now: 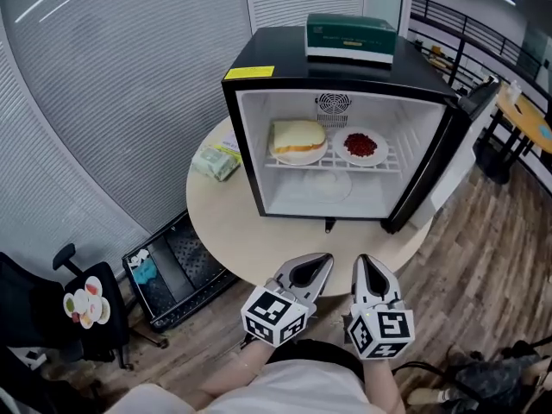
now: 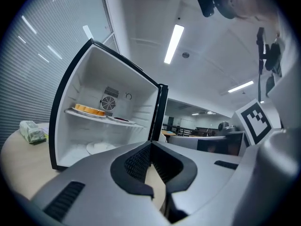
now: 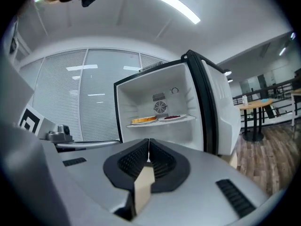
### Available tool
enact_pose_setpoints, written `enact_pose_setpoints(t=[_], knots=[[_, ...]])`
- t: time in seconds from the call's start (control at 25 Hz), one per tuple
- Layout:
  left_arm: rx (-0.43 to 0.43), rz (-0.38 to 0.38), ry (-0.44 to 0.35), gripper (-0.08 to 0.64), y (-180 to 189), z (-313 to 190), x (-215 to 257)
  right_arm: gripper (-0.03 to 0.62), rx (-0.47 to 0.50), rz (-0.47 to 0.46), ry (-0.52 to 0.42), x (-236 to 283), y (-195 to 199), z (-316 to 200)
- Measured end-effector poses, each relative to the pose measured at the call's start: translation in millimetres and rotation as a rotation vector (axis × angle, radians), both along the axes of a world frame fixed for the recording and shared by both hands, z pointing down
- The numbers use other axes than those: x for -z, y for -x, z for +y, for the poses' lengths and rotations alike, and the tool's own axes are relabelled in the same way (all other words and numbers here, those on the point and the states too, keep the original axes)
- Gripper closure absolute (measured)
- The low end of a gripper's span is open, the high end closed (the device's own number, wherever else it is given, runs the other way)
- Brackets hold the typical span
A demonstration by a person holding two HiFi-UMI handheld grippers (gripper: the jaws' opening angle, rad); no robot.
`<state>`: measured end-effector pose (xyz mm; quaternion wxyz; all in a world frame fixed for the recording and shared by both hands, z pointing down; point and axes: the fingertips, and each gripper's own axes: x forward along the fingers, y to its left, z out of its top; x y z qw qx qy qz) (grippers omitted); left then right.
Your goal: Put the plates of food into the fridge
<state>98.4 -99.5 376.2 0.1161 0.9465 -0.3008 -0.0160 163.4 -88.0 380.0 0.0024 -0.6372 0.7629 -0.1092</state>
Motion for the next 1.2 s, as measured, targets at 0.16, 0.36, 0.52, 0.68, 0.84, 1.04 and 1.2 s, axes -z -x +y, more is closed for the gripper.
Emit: enact_pose_setpoints(t=[0.16, 0.36, 0.52, 0.68, 0.84, 1.04, 1.2], knots=[[0.007, -0.005, -0.013, 0.555, -3.2, 0.1, -2.4, 0.583, -0.016, 0.019, -0.024, 1.1, -12.1, 0.7], [0.003, -0.015, -0.014, 0.556, -7.6, 7.1, -6.0, 0.583, -0.026, 0.039, -0.018, -2.5, -18.3, 8.0], [0.002, -0.03, 0.012, 0.555, -7.2, 11.9, -17.2, 0.583, -0.004, 0.063, -0.017, -7.0, -9.2, 13.1], [0.007, -0.033, 0.026, 0.555, -3.6, 16.2, -23.3, 0.584, 0.025, 0.087, -0.018, -9.1, 2.5, 15.7], [0.025, -0.024, 0.029, 0.555, 2.4, 15.0, -22.9, 0.584, 0.046, 0.093, -0.014, -11.0, 10.7, 15.3], [0.035, -0.021, 0.041, 0.555, 4.4, 14.8, -25.2, 0.584, 0.042, 0.086, -0.028, -6.8, 11.8, 17.1], [0.028, -0.018, 0.047, 0.556, 2.4, 17.7, -26.3, 0.584, 0.032, 0.09, -0.022, -8.2, 9.8, 19.2]])
